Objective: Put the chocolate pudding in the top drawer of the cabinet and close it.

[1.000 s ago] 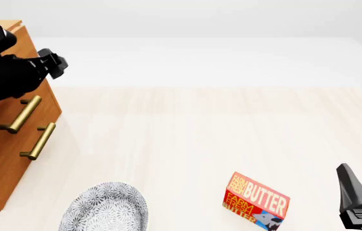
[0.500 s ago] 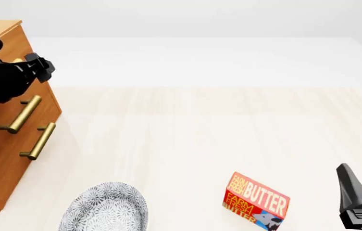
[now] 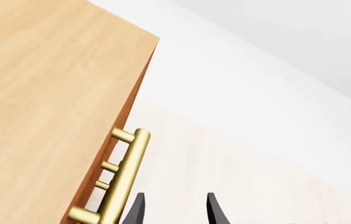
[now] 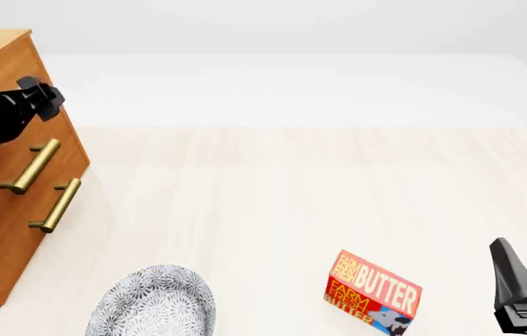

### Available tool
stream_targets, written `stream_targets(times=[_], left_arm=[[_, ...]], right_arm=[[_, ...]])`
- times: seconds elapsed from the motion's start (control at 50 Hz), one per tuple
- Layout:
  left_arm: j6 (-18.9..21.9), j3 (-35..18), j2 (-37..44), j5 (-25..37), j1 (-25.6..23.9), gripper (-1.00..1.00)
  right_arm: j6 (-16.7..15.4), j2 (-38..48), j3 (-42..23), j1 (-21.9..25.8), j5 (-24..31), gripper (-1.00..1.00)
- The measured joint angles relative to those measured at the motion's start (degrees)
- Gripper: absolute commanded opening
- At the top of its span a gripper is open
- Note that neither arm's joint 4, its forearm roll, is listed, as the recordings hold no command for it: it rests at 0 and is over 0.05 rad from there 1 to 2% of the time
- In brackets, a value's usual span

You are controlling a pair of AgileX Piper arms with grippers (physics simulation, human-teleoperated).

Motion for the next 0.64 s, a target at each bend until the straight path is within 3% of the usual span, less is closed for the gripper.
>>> stream_targets(times=[0.64], left_arm=[[-5.66, 6.40, -5.62, -6.97, -6.60, 1.00]], right_arm=[[0.01, 0.00, 0.00, -0.06, -0.02, 1.00]])
